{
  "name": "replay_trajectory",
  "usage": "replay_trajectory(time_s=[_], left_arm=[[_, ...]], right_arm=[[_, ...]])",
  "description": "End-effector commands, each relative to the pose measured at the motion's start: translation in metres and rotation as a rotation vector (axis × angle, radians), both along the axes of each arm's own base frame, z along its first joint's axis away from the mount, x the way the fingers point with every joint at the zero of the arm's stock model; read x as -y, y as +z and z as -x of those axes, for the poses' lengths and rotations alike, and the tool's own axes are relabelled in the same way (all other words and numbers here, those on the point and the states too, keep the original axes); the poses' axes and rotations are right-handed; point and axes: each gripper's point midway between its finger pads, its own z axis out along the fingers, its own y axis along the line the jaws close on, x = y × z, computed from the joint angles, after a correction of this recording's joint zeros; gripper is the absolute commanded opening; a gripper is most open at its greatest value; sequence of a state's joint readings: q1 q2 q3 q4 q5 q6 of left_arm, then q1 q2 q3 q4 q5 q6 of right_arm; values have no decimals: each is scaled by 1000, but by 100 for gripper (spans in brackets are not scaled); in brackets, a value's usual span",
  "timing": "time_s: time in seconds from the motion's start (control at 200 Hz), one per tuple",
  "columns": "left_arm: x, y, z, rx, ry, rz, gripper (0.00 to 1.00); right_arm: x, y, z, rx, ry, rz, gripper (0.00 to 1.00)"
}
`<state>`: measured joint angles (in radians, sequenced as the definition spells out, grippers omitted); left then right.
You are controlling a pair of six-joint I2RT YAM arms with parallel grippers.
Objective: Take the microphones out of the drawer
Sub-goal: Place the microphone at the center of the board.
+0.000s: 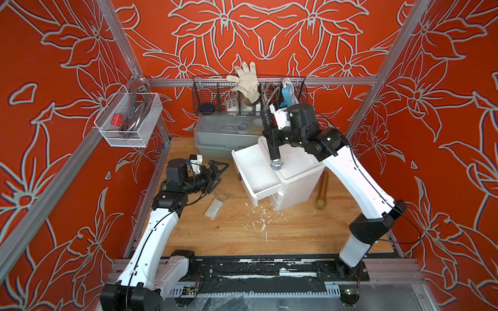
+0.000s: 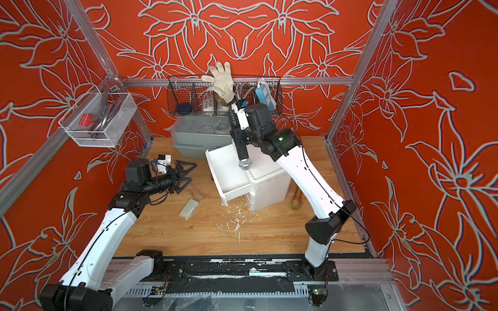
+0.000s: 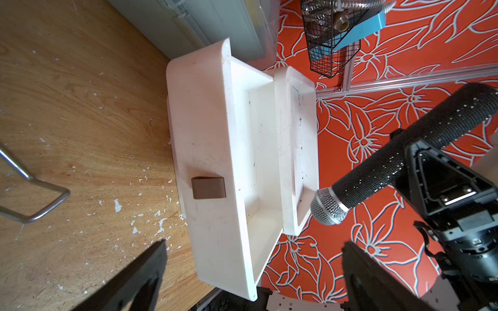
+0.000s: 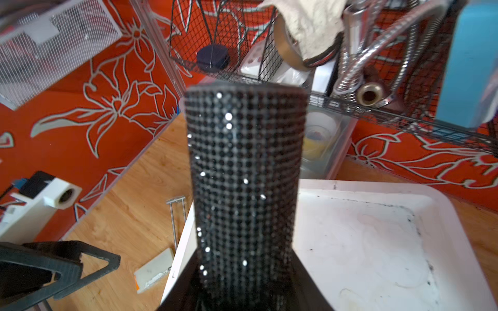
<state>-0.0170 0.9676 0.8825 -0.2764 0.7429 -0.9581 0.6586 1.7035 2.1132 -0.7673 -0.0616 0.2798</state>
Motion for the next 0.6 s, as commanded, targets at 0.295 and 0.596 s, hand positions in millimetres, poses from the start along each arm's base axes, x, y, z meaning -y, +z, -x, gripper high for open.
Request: replay_trajectory(time_s=[0.295,0.596], left_arm=[[16,24,9,72,-110,-6,100],[21,29,12,97,-123,-63,100]], right_arm=[[126,45,6,60,-253,-103,0],[229,18,26,3,-503,-52,0]])
